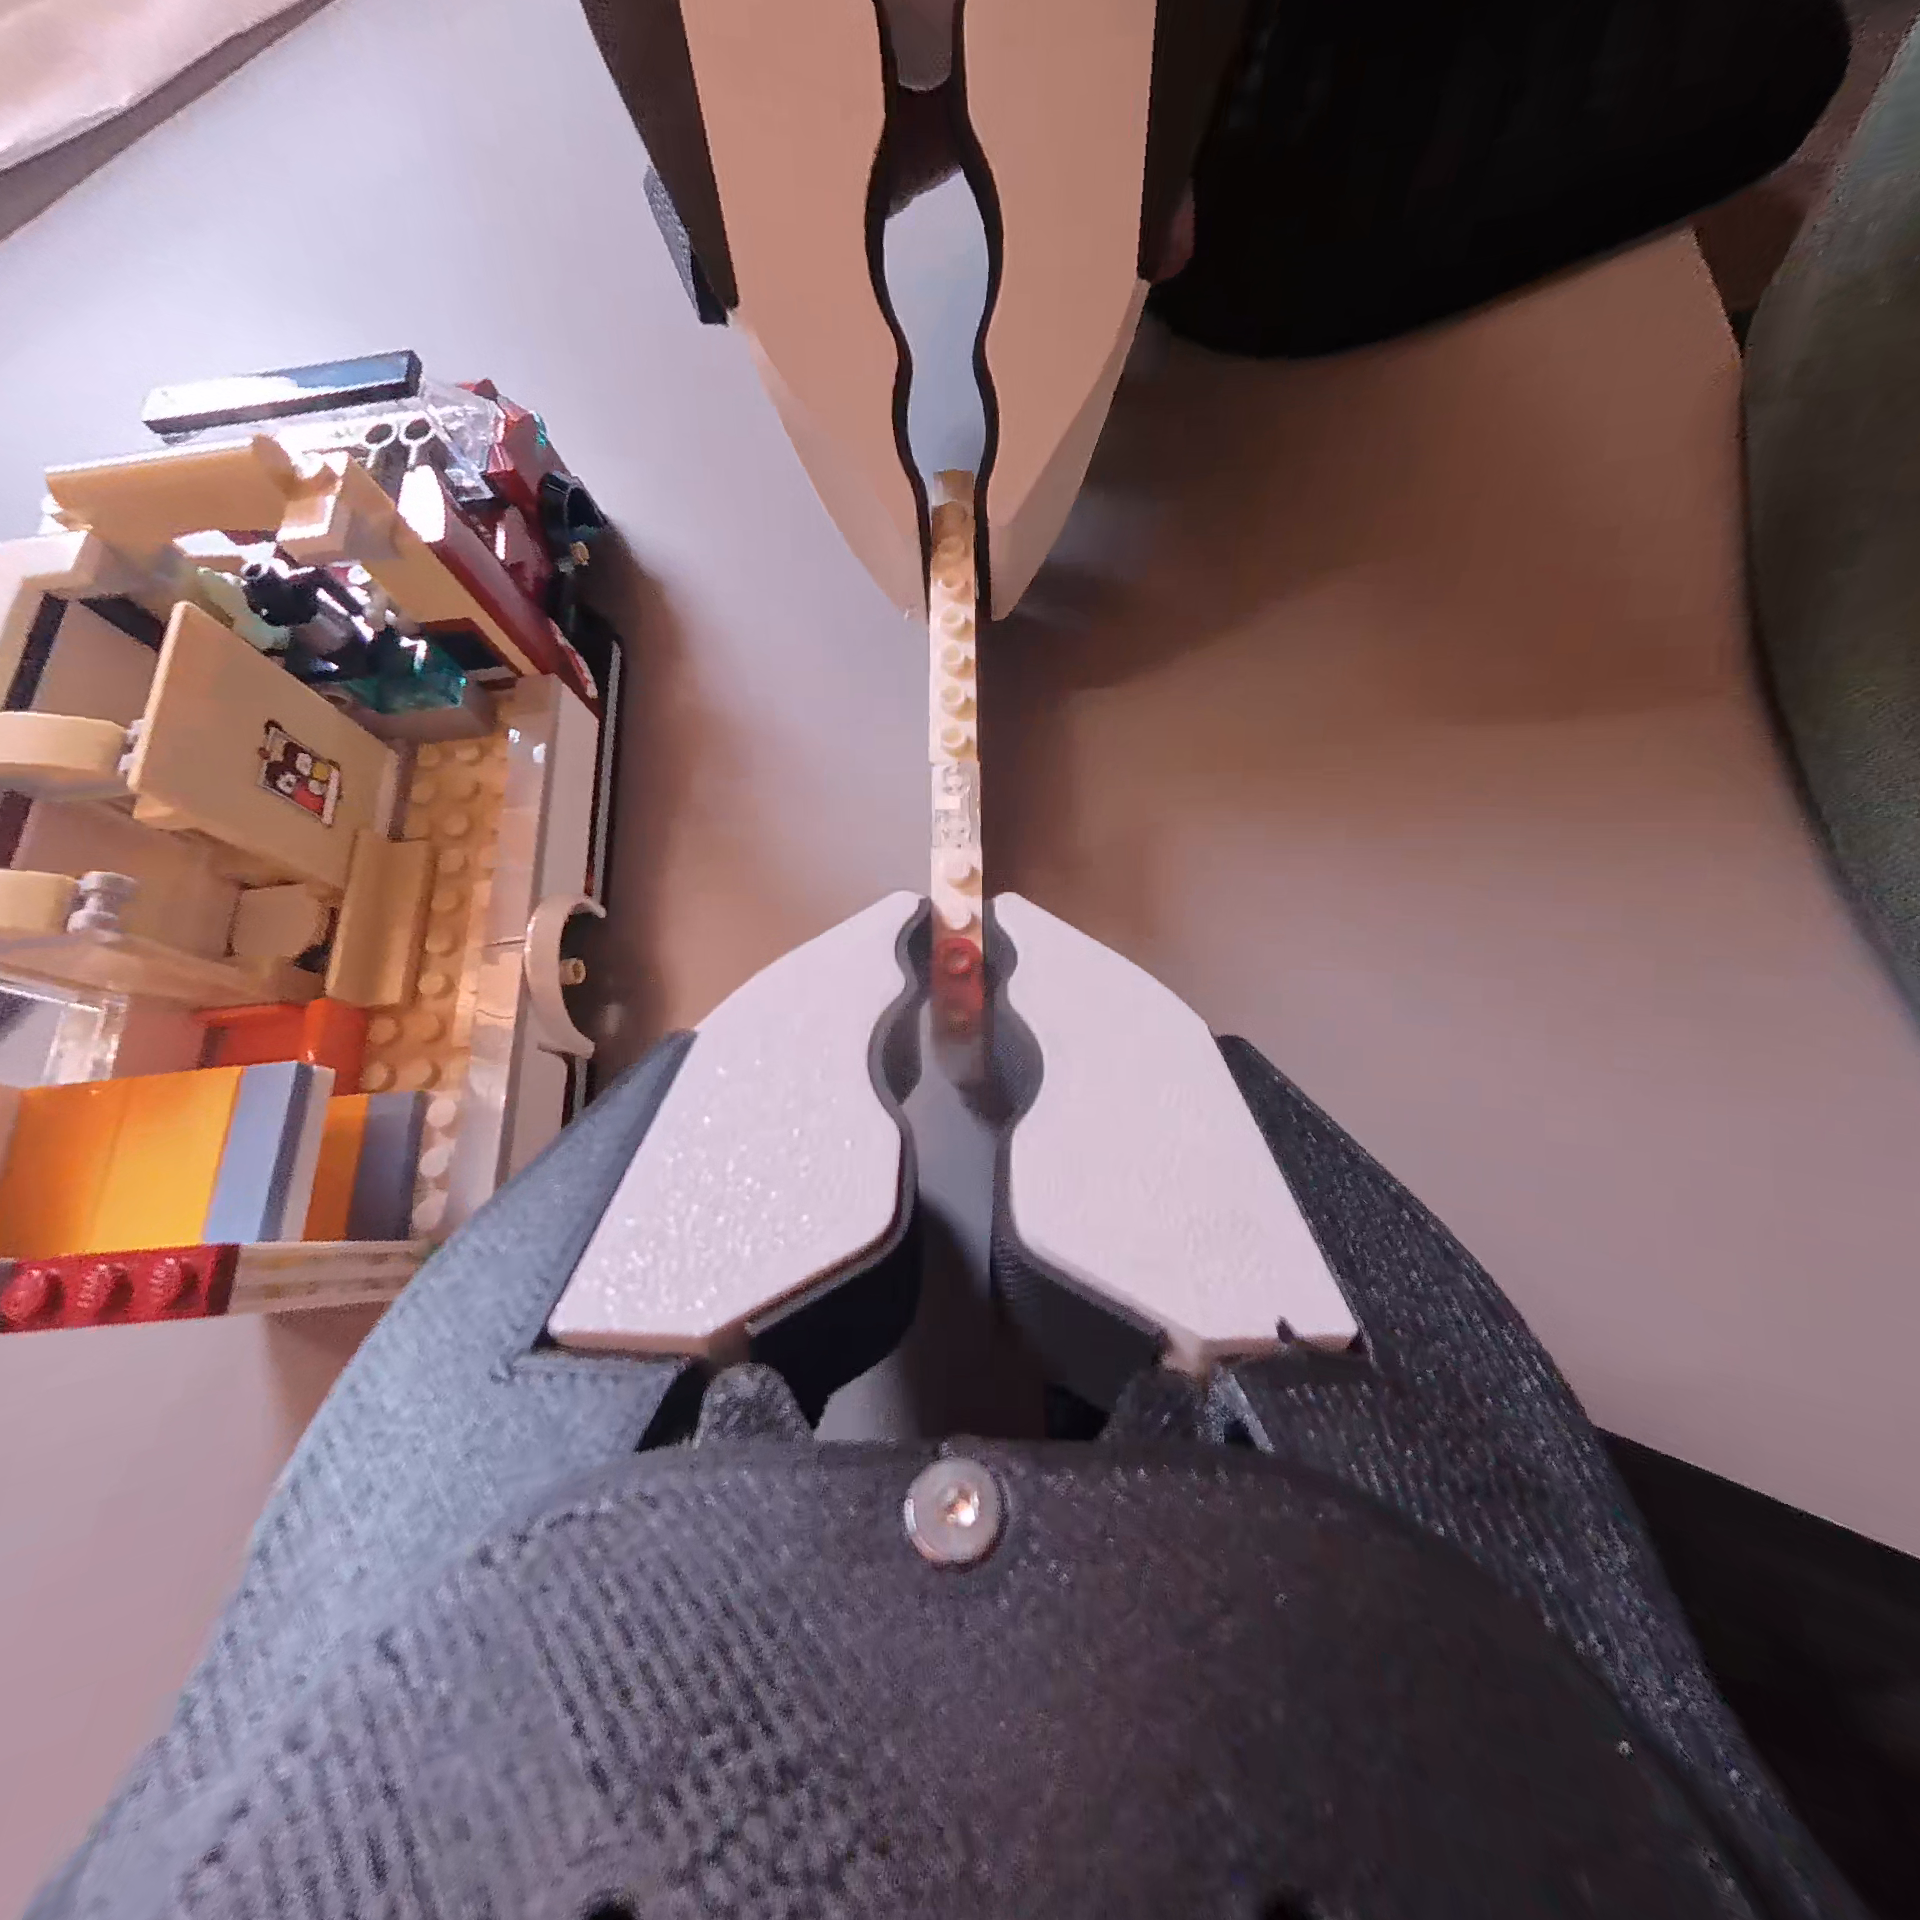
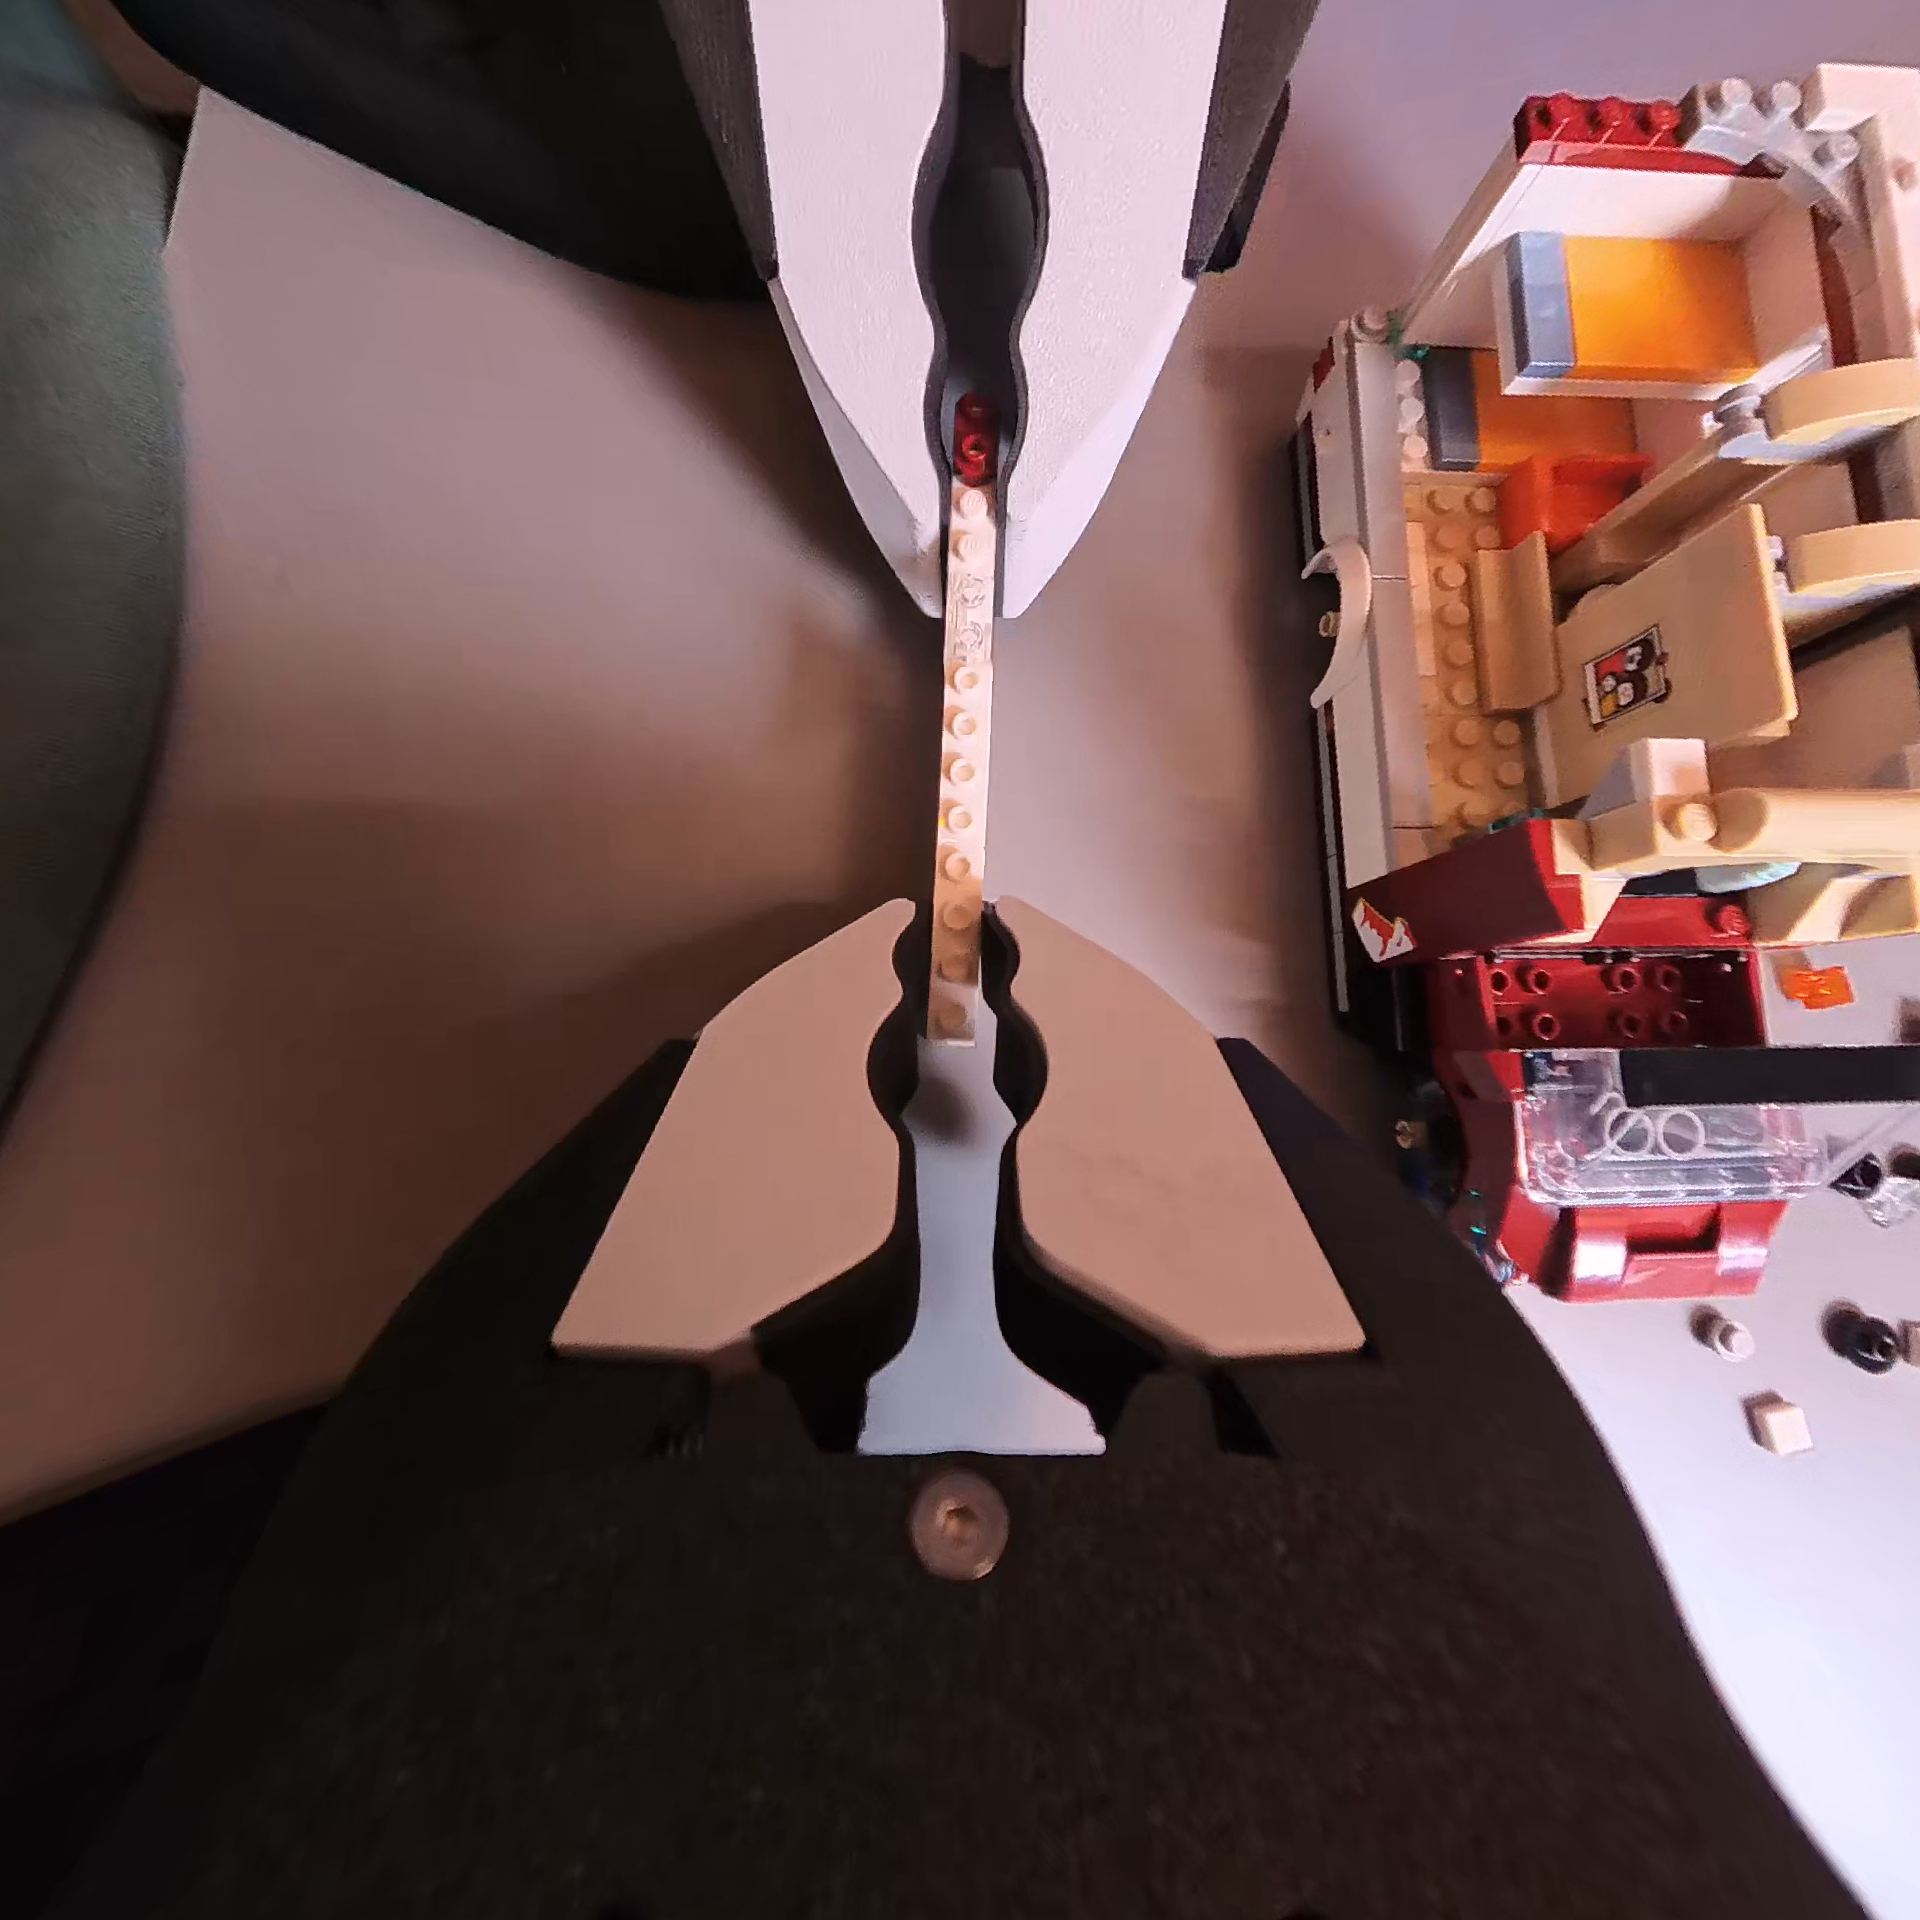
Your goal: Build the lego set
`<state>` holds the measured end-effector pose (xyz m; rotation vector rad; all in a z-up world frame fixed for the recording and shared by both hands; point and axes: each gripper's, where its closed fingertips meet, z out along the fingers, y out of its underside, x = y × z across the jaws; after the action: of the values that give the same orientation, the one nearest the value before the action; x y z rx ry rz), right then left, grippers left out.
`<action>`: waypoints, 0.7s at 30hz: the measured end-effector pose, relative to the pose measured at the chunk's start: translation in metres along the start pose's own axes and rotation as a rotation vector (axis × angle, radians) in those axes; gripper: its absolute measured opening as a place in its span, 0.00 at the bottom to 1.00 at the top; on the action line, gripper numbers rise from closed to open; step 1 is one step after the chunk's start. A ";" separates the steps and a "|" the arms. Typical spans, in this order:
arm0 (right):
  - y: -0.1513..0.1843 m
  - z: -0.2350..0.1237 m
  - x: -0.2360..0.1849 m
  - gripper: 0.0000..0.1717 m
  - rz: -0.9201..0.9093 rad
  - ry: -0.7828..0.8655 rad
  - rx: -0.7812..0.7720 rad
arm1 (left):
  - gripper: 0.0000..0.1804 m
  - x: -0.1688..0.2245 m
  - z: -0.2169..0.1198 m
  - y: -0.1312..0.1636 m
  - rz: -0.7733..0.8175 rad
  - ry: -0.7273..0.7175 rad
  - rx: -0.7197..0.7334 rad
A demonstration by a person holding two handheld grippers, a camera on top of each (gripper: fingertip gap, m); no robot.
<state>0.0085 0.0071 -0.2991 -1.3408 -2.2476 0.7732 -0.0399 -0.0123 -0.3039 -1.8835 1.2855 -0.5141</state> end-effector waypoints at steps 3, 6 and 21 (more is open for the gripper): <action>-0.001 0.000 0.002 0.06 0.012 0.008 0.013 | 0.05 -0.002 -0.001 0.001 -0.008 -0.006 0.000; -0.001 -0.002 0.005 0.07 0.022 0.027 0.025 | 0.08 -0.004 0.000 0.001 -0.010 -0.017 0.002; -0.033 -0.090 0.056 0.23 0.282 0.389 0.605 | 0.18 -0.060 -0.097 -0.049 -0.141 -0.348 0.452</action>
<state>0.0150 0.0665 -0.2053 -1.3586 -1.3862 1.0687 -0.1026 0.0151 -0.2005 -1.5965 0.7399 -0.4763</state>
